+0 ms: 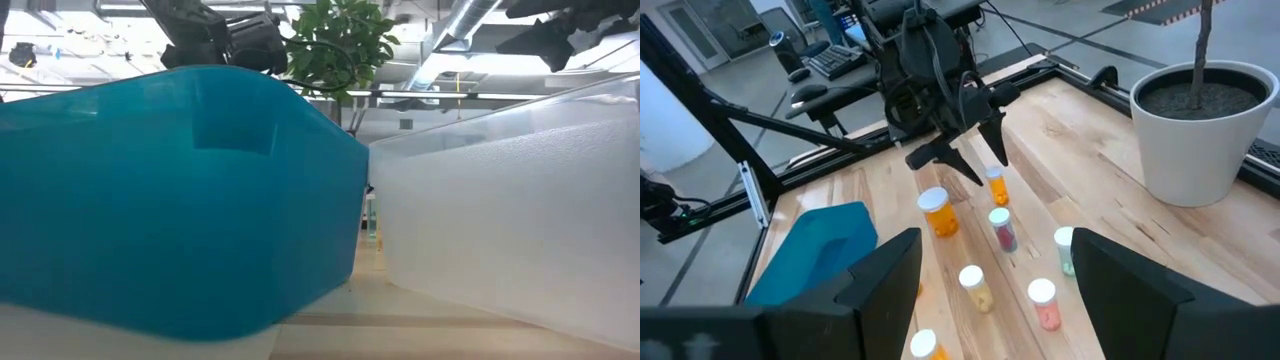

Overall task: Pick and place medicine bottles into bin by pill shape (circle, oval)
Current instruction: Put the small orange small medicine bottle into the blue bin

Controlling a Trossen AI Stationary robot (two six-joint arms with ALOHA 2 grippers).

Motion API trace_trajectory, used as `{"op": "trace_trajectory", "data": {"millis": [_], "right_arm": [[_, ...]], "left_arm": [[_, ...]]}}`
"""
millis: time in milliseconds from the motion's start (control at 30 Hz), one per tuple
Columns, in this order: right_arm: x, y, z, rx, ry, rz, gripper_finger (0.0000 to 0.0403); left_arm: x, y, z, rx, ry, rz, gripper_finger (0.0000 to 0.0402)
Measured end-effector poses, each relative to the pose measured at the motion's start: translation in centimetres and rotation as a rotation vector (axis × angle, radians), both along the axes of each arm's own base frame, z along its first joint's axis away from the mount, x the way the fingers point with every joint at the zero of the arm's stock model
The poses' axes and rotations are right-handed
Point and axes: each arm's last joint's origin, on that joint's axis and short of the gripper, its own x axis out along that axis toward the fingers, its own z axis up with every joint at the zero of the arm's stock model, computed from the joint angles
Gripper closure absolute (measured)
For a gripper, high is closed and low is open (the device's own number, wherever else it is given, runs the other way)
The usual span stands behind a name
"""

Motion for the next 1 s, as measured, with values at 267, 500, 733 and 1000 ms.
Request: {"op": "trace_trajectory", "data": {"millis": [267, 500, 733, 1000], "right_arm": [[0.0, 0.0, 0.0, 0.0, 0.0, 0.0, 0.0132], [0.01, 0.0, 0.0, 0.0, 0.0, 0.0, 0.0132], [0.01, 0.0, -0.01, 0.0, 0.001, 0.0, 0.0132], [0.01, 0.0, -0.01, 0.0, 0.001, 0.0, 0.0132]], "left_arm": [[-0.1, 0.45, -0.01, -0.022, -0.001, -0.011, 0.0234], [0.01, 0.36, -0.32, -0.05, 0.006, -0.027, 0.0247], [0.2, 0.38, -0.82, -0.059, 0.014, -0.03, 0.0291], [0.16, 0.32, -0.42, -0.052, 0.013, -0.001, 0.0294]]}}
